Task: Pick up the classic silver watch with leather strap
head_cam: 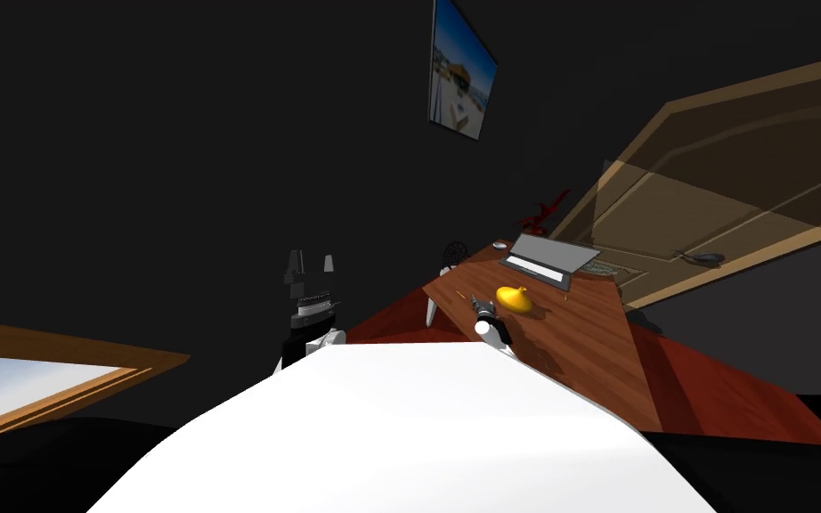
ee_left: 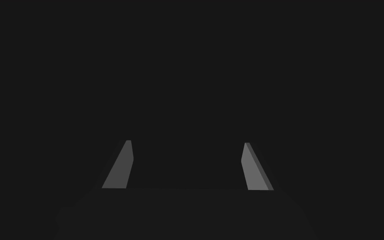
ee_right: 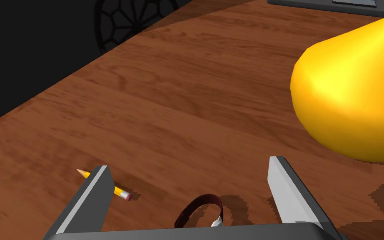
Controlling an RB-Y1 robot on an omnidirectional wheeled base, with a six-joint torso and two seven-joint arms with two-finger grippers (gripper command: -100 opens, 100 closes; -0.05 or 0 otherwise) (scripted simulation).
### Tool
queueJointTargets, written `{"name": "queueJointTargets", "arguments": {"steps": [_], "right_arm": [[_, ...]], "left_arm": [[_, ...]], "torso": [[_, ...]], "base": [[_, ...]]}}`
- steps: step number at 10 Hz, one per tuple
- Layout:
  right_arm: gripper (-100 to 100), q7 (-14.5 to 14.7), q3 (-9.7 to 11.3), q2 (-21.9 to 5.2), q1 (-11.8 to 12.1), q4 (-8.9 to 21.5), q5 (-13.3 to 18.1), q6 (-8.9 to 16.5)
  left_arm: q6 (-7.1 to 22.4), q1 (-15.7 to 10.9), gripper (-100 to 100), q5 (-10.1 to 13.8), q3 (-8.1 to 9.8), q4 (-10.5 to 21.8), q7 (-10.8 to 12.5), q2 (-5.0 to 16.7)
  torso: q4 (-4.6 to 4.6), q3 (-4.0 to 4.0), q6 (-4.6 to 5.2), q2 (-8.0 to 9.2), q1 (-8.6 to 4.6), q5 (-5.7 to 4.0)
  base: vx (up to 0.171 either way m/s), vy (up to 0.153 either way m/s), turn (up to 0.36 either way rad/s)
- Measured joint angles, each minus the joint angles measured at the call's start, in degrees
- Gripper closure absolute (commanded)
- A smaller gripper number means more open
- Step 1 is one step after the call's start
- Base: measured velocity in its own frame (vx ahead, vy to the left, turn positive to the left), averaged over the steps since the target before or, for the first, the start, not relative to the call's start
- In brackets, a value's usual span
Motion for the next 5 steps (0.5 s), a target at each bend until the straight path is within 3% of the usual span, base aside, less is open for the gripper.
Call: {"name": "queueJointTargets", "arguments": {"steps": [3,5], "right_arm": [[-100,-3.04,-0.17,-1.01,-1.95,5.4,-3.79,1.33],[-100,-3.78,-0.96,-1.18,-2.58,7.36,-5.86,2.78]], "left_arm": [[0.0,0.0,0,0.0,0.0,0.0,0.0,0.0],[0.0,0.0,0,0.0,0.0,0.0,0.0,0.0]], "torso": [[0.0,-0.02,-0.01,-0.04,-0.01,0.0],[0.0,-0.02,0.0,-0.04,0.0,0.0]], "base": [[0.021,-0.002,0.067],[0.019,-0.002,0.03]]}}
